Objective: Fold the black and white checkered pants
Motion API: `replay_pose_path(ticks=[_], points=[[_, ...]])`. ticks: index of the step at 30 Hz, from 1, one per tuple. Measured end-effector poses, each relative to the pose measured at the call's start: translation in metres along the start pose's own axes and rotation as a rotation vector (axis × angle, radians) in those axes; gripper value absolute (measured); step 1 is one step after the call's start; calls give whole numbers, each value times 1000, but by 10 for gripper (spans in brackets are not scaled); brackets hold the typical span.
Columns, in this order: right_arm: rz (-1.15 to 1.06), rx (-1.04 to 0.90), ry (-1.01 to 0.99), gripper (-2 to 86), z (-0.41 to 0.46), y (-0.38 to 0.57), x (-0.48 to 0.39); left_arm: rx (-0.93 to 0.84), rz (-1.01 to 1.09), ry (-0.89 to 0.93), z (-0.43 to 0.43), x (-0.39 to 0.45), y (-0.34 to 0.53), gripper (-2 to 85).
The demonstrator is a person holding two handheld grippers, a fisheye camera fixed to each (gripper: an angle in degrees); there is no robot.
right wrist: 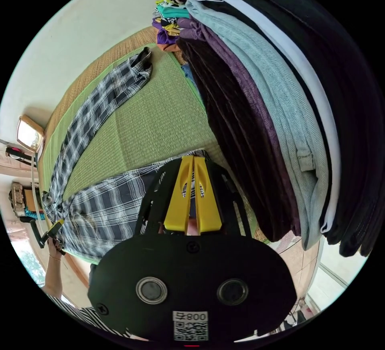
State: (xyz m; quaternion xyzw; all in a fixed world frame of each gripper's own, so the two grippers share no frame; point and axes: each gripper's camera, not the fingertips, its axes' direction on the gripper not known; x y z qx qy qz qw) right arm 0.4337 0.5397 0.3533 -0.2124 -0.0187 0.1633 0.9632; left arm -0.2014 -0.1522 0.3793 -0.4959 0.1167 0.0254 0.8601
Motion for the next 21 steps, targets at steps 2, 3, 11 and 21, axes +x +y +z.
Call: replay_pose_path(ticks=[2,3,11,21], points=[[26,29,-44,-3,-4,2,-1,30,-29,-2,-3,-4,0,1],[21,42,-53,-2,-6,3,-4,46,-25,-4,-5,-4,0,1],[15,109,-96,23,-23,22,-44,232,-276,-91,-32,-61,16,1],[-427,85,-417,58,-23,8,-243,244,-349,-124,-29,-103,55,13]])
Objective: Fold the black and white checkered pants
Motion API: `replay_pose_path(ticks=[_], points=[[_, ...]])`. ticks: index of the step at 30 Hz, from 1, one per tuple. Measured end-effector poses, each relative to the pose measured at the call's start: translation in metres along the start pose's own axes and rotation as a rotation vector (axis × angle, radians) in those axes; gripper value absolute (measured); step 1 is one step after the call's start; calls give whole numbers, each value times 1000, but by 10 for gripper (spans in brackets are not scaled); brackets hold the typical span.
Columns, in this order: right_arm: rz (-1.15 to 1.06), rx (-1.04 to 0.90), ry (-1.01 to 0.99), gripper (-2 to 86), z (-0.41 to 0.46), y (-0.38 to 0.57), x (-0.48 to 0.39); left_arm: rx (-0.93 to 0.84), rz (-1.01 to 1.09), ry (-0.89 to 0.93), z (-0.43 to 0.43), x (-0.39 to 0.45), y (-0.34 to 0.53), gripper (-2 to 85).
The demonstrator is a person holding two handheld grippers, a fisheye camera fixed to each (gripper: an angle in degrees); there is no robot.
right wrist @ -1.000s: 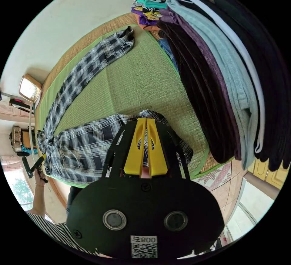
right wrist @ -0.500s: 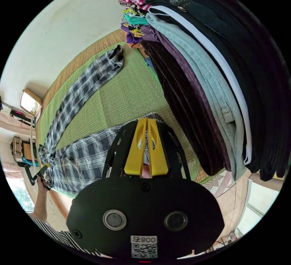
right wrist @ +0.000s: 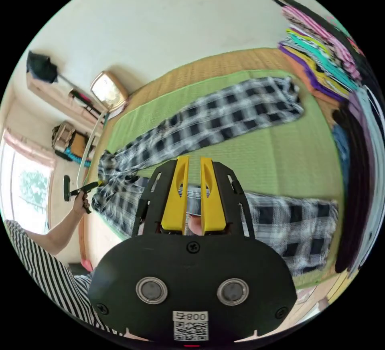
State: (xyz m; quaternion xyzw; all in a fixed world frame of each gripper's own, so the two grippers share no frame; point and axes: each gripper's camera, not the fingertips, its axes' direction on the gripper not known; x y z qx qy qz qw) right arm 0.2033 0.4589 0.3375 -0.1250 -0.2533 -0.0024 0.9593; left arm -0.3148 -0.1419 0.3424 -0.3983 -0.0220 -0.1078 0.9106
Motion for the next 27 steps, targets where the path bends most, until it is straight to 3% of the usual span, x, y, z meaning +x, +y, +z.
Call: replay_pose_path(ticks=[4,8,17,27], points=[[-287,-130,-150,77,87,-60,-121,89,-27,-2,-15,-21,25,52],[-471,-286,-284,92,171,-109,-237,37,-104,-15,-5,-52,57,77],[-836,-419,-205,104,276,-159,-453,151,-217,54,-5,-91,101,78],[-943,-694,-48,107,374,-168,-528,230,-448,194,4,-144,142,79]])
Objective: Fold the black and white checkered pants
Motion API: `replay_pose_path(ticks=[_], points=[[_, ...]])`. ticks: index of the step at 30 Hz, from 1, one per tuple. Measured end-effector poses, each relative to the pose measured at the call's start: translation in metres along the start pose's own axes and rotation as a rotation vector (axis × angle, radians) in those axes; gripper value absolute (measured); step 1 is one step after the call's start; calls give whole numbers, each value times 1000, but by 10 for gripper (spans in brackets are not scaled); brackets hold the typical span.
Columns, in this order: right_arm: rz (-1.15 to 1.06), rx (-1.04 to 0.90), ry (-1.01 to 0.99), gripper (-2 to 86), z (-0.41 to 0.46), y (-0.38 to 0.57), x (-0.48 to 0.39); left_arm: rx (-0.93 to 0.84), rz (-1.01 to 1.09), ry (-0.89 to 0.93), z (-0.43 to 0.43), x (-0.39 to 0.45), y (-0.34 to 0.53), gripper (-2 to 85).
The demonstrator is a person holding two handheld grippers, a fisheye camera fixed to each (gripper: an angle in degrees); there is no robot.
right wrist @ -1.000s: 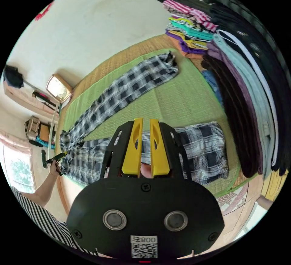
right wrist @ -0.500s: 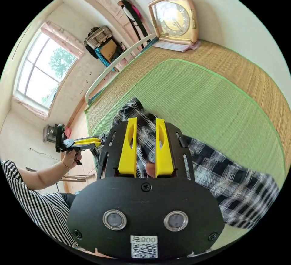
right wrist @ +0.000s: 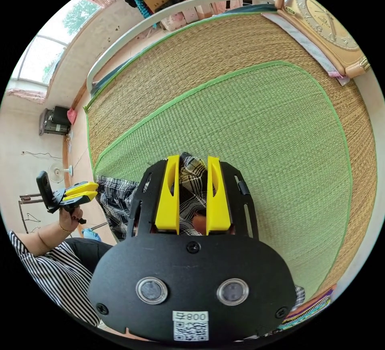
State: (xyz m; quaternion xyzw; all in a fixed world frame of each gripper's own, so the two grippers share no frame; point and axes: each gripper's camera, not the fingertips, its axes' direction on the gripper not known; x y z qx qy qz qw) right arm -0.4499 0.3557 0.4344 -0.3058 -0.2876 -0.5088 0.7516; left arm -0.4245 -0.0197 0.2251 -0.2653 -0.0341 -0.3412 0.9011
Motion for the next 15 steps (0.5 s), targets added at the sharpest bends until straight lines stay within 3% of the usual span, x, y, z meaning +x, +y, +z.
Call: replay_pose_path(ticks=[15], points=[[48,-75,-63,62,-17,-22,2,-27,-78,101,7,-55,-10,53]])
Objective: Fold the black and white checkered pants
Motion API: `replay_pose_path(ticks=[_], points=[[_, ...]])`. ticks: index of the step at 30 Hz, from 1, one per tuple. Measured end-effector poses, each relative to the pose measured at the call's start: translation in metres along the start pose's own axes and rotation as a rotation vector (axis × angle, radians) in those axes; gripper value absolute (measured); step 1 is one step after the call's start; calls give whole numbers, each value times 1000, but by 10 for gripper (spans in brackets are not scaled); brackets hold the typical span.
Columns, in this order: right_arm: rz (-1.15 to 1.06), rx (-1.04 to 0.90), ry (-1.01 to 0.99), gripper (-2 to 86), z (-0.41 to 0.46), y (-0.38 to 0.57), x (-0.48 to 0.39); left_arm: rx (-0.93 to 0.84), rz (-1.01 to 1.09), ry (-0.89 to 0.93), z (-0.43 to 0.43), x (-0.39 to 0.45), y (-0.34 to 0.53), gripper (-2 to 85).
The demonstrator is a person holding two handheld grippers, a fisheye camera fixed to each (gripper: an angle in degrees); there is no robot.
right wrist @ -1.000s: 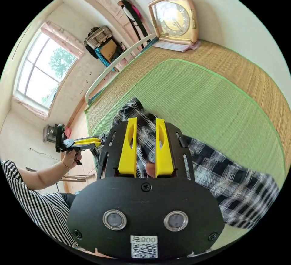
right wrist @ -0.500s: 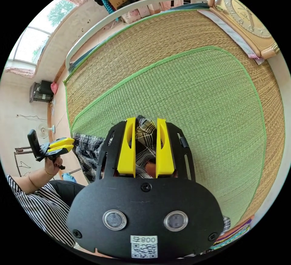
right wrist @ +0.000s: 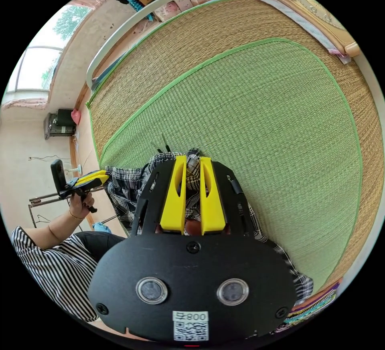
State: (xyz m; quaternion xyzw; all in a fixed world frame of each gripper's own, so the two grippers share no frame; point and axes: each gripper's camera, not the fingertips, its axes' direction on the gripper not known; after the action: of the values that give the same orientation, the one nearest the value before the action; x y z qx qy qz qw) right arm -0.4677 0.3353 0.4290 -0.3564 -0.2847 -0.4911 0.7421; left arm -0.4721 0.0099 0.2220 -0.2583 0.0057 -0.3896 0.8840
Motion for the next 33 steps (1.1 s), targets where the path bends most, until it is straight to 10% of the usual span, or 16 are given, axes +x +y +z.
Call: replay_pose_path(ticks=[12,33], points=[[-152,610,149,49,-195,39,-66,206,253,231,-64,43,-24,24],[234,205,273,2,-64,53,44,-130,356,-172,-36,95,-33,4]])
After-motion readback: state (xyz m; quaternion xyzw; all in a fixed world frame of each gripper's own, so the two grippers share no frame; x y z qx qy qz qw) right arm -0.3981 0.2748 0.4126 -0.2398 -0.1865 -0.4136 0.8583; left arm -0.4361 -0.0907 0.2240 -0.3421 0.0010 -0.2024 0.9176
